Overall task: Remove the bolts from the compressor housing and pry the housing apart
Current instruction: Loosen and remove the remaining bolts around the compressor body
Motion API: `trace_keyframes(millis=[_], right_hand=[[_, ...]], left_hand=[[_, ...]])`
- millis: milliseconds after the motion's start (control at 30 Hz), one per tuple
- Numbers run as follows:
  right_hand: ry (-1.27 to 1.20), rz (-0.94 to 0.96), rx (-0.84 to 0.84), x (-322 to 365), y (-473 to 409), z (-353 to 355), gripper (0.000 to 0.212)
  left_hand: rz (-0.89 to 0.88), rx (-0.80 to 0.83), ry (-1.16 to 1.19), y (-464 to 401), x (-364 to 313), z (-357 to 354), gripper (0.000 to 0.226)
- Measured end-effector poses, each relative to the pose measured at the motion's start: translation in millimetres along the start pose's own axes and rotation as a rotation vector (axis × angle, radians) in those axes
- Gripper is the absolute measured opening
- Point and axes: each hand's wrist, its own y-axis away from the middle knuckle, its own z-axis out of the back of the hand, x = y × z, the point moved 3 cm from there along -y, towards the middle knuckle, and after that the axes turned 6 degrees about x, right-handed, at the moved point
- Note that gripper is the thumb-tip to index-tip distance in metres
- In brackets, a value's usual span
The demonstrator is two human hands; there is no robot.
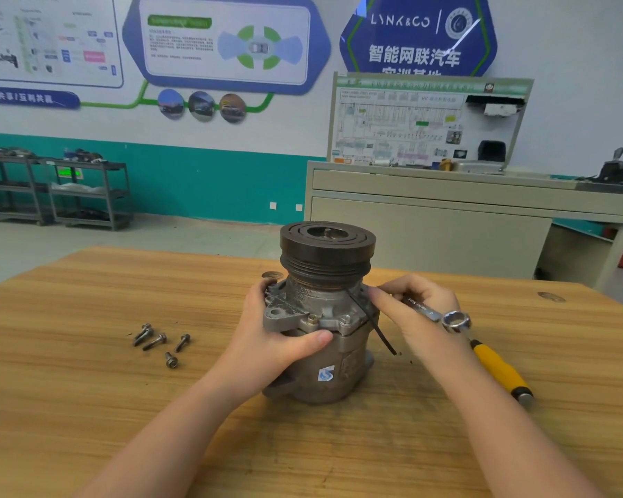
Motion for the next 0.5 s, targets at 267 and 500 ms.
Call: trace_keyframes(millis=[267,500], right_hand=[[0.041,-0.01,-0.004,0.2,0.1,0.1,0.008],[-0.004,-0.023,-0.028,-0.4,-0.1,2.0,0.01]], left_hand=[[-0.002,0.001,-0.006,0.2,-1.5,-0.1,0.118],[0.007,0.005,-0.01,0.6,-0.6,0.4,0.119]])
